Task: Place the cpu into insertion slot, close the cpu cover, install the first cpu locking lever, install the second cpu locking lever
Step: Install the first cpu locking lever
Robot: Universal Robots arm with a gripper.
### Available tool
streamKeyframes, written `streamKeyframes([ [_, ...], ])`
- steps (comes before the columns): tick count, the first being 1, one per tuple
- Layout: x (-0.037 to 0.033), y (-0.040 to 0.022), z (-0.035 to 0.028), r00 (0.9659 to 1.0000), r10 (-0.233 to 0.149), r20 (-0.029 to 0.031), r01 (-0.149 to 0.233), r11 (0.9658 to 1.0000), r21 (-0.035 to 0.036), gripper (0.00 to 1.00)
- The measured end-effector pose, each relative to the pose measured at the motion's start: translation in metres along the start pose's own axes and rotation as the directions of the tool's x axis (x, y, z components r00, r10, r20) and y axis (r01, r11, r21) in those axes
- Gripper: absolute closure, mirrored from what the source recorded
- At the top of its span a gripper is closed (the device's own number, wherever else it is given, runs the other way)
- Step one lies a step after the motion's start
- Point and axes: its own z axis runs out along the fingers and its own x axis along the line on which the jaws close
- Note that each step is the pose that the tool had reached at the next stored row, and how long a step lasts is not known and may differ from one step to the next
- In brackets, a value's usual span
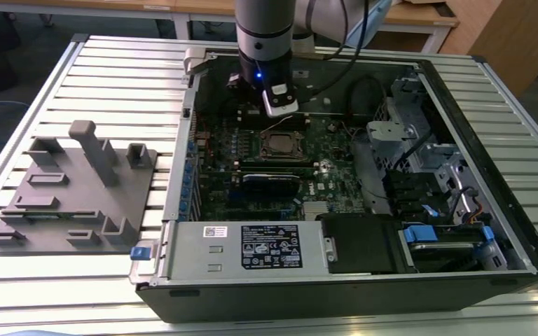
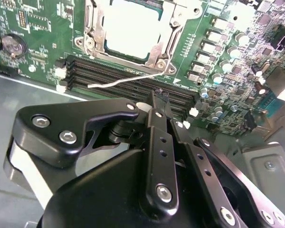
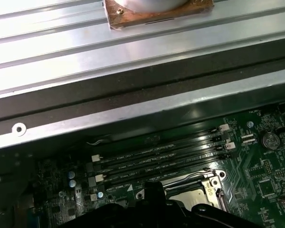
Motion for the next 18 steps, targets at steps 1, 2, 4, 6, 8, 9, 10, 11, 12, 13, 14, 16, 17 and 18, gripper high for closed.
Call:
streamKeyframes([
  [1, -0.0001, -0.0001, 0.0007, 1.0000, 0.006, 0.0015, -0.006, 1.0000, 0.0003, 0.90],
  [2, -0.0001, -0.0003, 0.0013, 0.9999, 0.011, 0.0026, -0.011, 0.9999, 0.0005, 0.90],
  [4, 0.0000, -0.0004, 0.0018, 0.9999, 0.014, 0.0033, -0.014, 0.9999, 0.0010, 0.90],
  [6, 0.0000, -0.0004, 0.0018, 0.9999, 0.014, 0.0033, -0.014, 0.9999, 0.0008, 0.90],
  [8, 0.0000, -0.0005, 0.0021, 0.9999, 0.012, 0.0033, -0.012, 0.9999, -0.0038, 0.90],
  [9, 0.0001, -0.0005, 0.0024, 0.9999, 0.010, 0.0037, -0.010, 0.9999, -0.0080, 0.90],
  [10, 0.0001, -0.0006, 0.0027, 1.0000, 0.007, 0.0040, -0.007, 0.9999, -0.0122, 0.90],
  [11, 0.0002, -0.0007, 0.0030, 1.0000, 0.004, 0.0046, -0.004, 0.9999, -0.0161, 0.90],
  [12, 0.0002, -0.0008, 0.0033, 1.0000, 0.001, 0.0056, -0.001, 0.9998, -0.0189, 0.90],
  [13, 0.0002, -0.0007, 0.0034, 1.0000, 0.000, 0.0059, 0.001, 0.9998, -0.0194, 0.90],
  [14, 0.0002, -0.0007, 0.0034, 1.0000, -0.001, 0.0060, 0.002, 0.9998, -0.0195, 0.90],
  [16, 0.0002, -0.0008, 0.0035, 1.0000, -0.003, 0.0064, 0.003, 0.9998, -0.0198, 0.90],
  [17, 0.0002, -0.0008, 0.0035, 1.0000, -0.004, 0.0065, 0.005, 0.9998, -0.0200, 0.90],
  [18, 0.0002, -0.0008, 0.0035, 1.0000, -0.005, 0.0065, 0.005, 0.9998, -0.0202, 0.90],
])
